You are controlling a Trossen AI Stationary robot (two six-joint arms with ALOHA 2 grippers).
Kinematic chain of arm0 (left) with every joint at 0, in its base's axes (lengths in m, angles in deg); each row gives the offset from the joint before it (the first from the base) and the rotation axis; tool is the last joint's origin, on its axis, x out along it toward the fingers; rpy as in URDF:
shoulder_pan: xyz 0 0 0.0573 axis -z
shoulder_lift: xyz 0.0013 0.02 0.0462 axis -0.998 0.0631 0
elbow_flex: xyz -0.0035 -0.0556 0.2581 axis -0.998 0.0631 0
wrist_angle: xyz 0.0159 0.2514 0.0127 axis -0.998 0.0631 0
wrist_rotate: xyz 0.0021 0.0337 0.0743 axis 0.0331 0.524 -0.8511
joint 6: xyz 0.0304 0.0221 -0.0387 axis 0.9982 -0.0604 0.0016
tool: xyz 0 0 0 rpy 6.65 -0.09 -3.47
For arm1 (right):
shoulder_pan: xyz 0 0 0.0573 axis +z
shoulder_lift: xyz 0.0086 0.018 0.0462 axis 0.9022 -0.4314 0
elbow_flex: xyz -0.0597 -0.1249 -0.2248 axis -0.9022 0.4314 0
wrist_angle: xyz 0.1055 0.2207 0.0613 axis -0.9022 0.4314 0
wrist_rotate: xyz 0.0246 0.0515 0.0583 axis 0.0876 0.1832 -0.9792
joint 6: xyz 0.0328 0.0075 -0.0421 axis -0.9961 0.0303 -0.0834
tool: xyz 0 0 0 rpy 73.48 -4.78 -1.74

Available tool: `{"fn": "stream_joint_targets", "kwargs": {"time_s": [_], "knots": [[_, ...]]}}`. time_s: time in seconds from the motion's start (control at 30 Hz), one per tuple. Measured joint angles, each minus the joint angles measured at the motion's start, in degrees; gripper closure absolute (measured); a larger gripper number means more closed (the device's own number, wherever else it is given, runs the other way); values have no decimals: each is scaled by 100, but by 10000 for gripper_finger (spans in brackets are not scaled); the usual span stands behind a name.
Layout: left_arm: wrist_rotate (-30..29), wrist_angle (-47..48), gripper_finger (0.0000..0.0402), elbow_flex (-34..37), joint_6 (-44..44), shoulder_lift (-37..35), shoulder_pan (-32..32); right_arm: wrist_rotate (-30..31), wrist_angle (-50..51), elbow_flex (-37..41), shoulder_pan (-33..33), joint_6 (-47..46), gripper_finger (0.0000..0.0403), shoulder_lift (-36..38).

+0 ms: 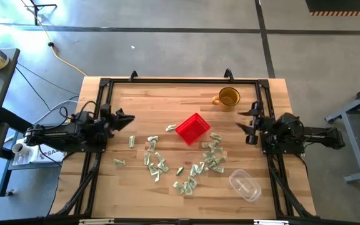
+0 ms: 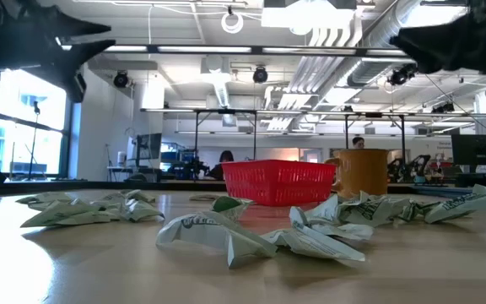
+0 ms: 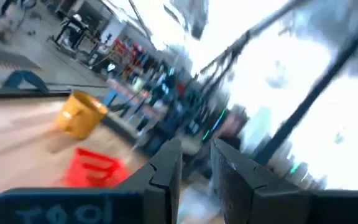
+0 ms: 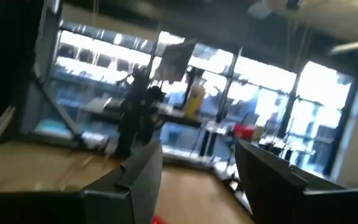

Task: Pick and place items into bin
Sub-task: Put the white stevia packet into the red bin

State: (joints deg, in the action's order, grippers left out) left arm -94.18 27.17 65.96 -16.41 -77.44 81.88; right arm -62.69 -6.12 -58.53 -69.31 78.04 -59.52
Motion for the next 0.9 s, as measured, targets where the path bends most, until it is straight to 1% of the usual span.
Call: {"fn": "stream_joint_targets", "kwargs": {"time_s": [0.07, 0.17, 0.23, 0.33, 0.4, 0.47, 0.53, 0.6, 0.67, 0.7, 0.73, 0.77, 0.83, 0.9], "knots": [[-216, -264, 279, 0, -543, 0, 1, 17, -394, 0, 0, 4, 208, -2], [-606, -571, 279, 0, -1017, 0, 3, 46, -1029, 0, 0, -4, 208, -2], [-890, -753, 279, 0, -1412, 1, 3, 255, -1743, 0, 0, -201, 208, -4], [-1610, -917, 279, 0, -1730, 0, 1, 1013, -2922, -27, 0, -885, 208, 2], [-1932, -1038, 279, 0, -1738, 4, -1, 1675, -3274, -155, 0, -1316, 208, -2], [-2072, -1343, 279, -28, -1739, 17, 1, 2271, -3251, -361, 0, -1704, 208, -2], [-2027, -1784, 279, -178, -1595, 133, 1, 2715, -2879, -600, -2, -2288, 208, -97], [-1750, -2160, 279, -454, -1188, 303, 1, 2847, -2257, -858, -2, -2820, 208, -349], [-1309, -2059, 279, -922, -781, 592, 1, 2874, -1688, -1087, -2, -3053, 208, -715], [-1088, -1648, 279, -1226, -650, 775, 1, 2981, -1500, -1191, 2, -3218, 208, -941], [-887, -980, 279, -1559, -564, 977, 1, 3105, -1378, -1270, 0, -3314, 208, -1174], [-668, -41, 279, -1978, -511, 1227, 1, 3183, -1308, -1350, -2, -3329, 208, -1422], [-183, 2273, 279, -2936, -396, 1839, 1, 3345, -1268, -1485, -2, -3307, 208, -1880], [382, 4660, 279, -3843, -217, 2586, 1, 3645, -1170, -1622, -3, -3303, 208, -2247]]}}
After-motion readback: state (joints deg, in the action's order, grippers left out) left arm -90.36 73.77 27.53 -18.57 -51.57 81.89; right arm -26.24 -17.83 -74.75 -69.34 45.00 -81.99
